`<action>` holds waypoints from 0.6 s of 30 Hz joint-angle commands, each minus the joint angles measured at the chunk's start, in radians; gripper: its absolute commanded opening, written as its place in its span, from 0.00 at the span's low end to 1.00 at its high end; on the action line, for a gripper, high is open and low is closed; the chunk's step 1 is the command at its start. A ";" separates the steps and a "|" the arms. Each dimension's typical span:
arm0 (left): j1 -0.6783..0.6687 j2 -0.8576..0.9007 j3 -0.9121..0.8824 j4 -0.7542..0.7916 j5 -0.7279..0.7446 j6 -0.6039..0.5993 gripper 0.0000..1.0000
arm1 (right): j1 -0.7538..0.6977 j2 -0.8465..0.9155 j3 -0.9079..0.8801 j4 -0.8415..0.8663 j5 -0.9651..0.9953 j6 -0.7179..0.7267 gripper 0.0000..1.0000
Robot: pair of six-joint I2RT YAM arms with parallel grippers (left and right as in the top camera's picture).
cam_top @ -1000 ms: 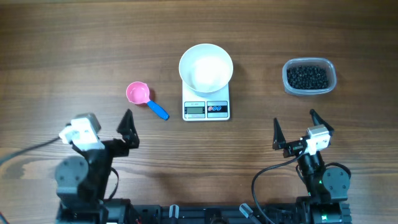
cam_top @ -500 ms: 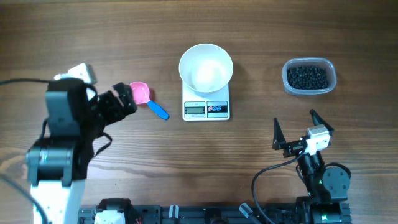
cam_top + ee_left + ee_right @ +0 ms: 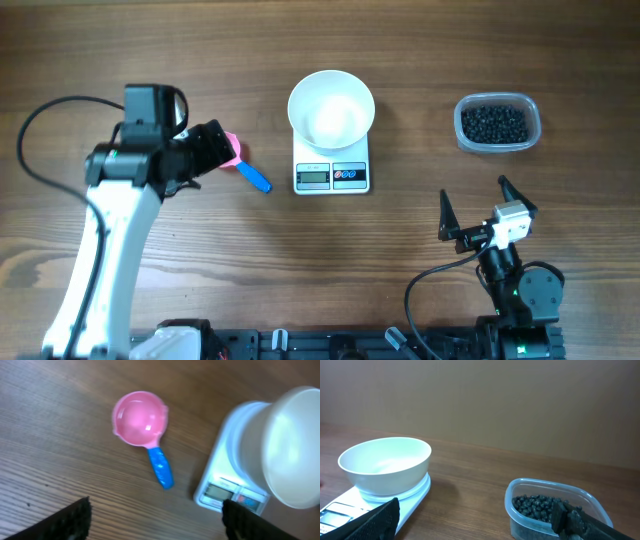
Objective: Scoop item into bowl and weigh 150g on scale
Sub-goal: 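Reach the left gripper to the pink scoop and grasp its cup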
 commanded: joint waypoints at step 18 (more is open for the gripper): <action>0.008 0.361 0.012 0.193 -0.168 -0.190 0.66 | 0.006 0.001 -0.003 0.003 0.018 -0.004 1.00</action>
